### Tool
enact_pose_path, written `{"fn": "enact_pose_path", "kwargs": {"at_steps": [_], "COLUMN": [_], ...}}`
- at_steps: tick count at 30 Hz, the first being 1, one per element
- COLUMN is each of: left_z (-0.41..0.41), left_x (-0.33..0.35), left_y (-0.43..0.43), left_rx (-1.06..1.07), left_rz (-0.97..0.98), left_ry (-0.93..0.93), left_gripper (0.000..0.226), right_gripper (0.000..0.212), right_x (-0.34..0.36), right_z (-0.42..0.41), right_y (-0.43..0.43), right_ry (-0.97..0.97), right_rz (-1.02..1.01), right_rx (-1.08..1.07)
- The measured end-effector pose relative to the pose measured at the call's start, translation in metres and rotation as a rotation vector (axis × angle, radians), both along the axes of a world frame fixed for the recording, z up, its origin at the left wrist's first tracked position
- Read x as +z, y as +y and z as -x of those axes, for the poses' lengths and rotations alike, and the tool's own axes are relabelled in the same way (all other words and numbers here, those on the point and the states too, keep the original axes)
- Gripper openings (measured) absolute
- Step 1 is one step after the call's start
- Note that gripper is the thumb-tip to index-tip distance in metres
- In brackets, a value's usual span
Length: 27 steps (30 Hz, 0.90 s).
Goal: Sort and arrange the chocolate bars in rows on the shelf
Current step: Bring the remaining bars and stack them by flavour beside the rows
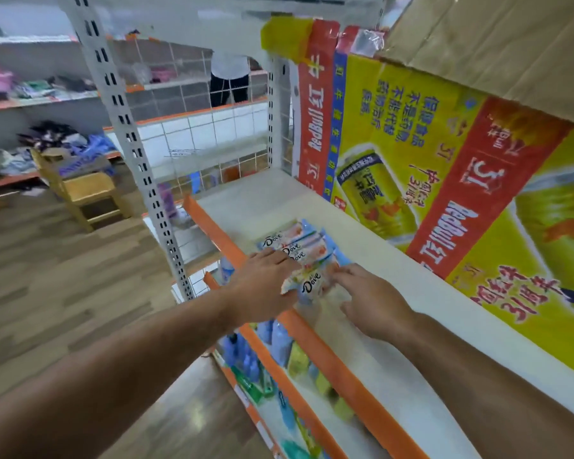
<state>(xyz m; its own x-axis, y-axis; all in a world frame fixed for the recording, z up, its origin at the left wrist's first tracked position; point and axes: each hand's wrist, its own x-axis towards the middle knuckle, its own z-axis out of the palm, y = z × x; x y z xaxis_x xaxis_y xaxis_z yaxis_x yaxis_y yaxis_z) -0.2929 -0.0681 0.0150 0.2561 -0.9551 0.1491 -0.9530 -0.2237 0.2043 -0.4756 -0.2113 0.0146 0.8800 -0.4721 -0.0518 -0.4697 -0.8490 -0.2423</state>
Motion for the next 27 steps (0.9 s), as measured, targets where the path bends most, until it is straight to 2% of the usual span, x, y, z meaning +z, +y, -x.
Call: {"fn": "enact_pose_path", "kwargs": {"at_steps": [3, 5, 8, 13, 19, 23, 27], "left_z": [-0.014, -0.019, -0.025, -0.034, -0.038, -0.034, -0.022], "left_x": [-0.001, 0.000, 0.000, 0.000, -0.001, 0.001, -0.003], "left_y": [-0.026, -0.041, -0.056, -0.070, -0.077, -0.080, -0.081], "left_rx": [0.077, 0.120, 0.110, 0.070, -0.059, -0.189, -0.299], "left_rz": [-0.048, -0.114, -0.228, -0.289, -0.210, -0.071, 0.069], "left_ry": [-0.037, -0.050, -0.050, 0.025, 0.019, 0.000, 0.106], "left_gripper": [0.053, 0.053, 0.055, 0.053, 0.052, 0.054, 0.046], "right_gripper": [0.041, 0.041, 0.050, 0.035, 0.017, 0.021, 0.017], "right_x": [-0.006, -0.008, -0.008, -0.005, 0.004, 0.006, 0.010], "right_z": [-0.022, -0.030, -0.036, -0.034, -0.021, -0.003, 0.033], "right_y": [-0.022, -0.033, -0.045, -0.053, -0.032, -0.009, 0.018], "right_ry": [0.008, 0.047, 0.107, 0.191, 0.225, 0.280, 0.271], "right_rz": [0.071, 0.065, -0.001, -0.019, 0.012, 0.038, 0.037], "right_rx": [0.148, 0.203, 0.215, 0.172, 0.073, -0.067, -0.232]}}
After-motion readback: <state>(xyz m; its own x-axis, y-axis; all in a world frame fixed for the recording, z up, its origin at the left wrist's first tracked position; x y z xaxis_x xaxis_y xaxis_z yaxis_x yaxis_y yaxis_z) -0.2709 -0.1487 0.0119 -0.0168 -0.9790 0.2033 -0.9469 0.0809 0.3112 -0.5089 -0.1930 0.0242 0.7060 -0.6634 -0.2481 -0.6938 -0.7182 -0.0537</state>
